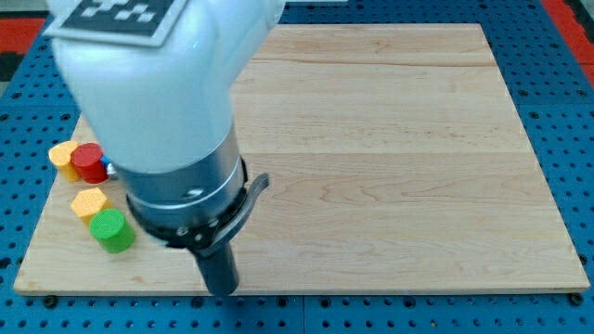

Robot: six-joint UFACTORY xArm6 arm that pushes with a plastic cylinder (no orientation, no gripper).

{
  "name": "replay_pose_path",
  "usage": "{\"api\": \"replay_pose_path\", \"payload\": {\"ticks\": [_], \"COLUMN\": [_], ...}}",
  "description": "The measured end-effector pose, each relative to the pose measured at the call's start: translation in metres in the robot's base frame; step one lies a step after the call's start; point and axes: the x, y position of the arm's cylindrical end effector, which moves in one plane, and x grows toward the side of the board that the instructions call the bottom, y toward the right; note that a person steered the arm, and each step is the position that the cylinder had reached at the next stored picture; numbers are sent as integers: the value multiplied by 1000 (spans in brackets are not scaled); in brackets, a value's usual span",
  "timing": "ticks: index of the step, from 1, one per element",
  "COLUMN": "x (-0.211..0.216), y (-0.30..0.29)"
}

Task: Slide yellow heart and red circle slightly up

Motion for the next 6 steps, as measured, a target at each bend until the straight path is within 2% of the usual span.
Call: {"api": "replay_pose_path", "payload": {"ticks": [1, 2, 3, 4, 5, 6], "x": [-1, -2, -28, -81, -115, -150], "y": [-37, -139, -207, -199, -184, -195]}}
